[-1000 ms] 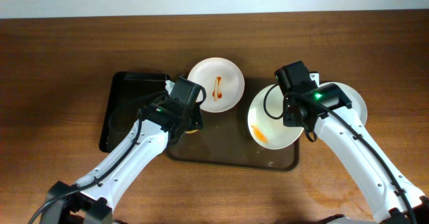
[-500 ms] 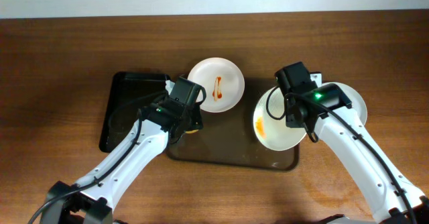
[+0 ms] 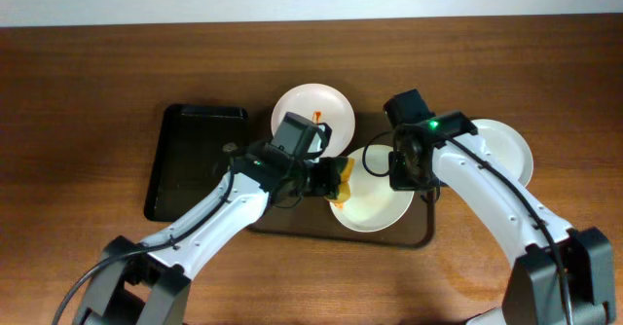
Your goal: Clean dirty plates on tray and stack at the side
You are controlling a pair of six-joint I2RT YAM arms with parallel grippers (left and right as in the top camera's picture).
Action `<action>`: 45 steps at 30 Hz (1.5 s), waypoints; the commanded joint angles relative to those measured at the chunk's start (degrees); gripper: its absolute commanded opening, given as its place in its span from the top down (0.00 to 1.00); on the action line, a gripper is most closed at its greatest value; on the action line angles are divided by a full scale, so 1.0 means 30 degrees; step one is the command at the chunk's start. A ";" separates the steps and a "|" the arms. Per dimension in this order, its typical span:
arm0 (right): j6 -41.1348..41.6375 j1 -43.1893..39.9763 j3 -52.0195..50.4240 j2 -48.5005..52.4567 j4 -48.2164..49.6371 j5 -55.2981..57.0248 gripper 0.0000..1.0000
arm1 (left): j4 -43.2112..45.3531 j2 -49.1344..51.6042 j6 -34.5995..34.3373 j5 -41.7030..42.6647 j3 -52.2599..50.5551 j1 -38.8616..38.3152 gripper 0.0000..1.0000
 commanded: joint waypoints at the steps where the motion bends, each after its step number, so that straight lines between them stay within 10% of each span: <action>1: 0.0182 0.0102 0.0175 0.1246 0.0211 -0.0168 0.96 | 0.0590 0.1311 0.0073 0.0430 -0.0036 -0.0772 1.00; 7: 0.0182 0.0102 0.0175 0.1654 0.0350 -0.0175 0.96 | 0.1020 0.3155 -0.0495 0.0284 -0.0036 -0.0911 1.00; 17: 0.0175 0.0102 0.0175 0.1661 0.0219 -0.0153 0.96 | 0.0699 0.3796 -0.0481 -0.8189 -0.0015 -0.0889 1.00; 27: 0.0175 0.0087 0.0189 0.1596 0.0109 0.0175 0.96 | -0.3621 -0.1559 -0.0109 -0.9734 -0.0007 -0.0102 1.00; 45: 0.0335 0.6156 0.1020 -0.3920 -0.1406 1.7172 0.96 | -0.4954 -0.1719 -0.0102 -0.9588 -0.0015 0.4065 1.00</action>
